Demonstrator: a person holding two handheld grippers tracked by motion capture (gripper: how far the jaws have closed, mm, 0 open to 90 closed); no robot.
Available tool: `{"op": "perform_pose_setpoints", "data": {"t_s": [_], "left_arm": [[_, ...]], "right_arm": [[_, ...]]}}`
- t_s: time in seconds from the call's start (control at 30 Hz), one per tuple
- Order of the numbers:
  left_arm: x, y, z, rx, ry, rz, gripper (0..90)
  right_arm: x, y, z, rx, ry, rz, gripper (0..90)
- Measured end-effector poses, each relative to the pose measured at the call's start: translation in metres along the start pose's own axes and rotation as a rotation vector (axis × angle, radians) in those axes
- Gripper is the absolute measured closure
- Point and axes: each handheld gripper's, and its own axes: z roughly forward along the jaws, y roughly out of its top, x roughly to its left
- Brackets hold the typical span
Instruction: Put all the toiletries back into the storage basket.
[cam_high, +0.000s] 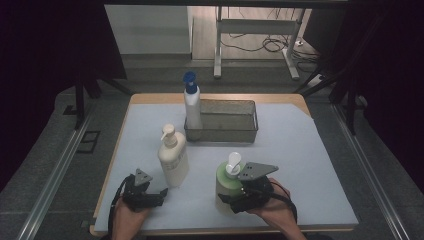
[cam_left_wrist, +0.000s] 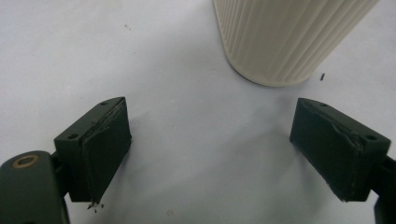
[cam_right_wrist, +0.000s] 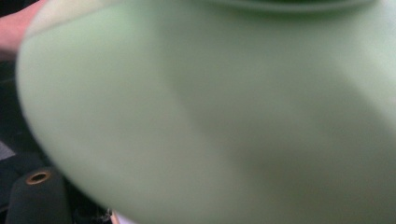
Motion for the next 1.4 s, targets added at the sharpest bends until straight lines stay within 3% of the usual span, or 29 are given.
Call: {"op": "perform_pose_setpoints", "data": {"t_s": [0.5,1.4], "left_arm": [[0.000,0.000,0.000,0.000,-0.001,-0.002,12.2],[0.000,0.000,0.000,-0.001,-0.001,-0.003,12.2]], "right_arm": [[-0.021,0.019,-0.001,-0.006,-0.016,0.056,12.4],[-0.060,0.064,0.021,-0.018,-0.098,0.072,12.4]]}}
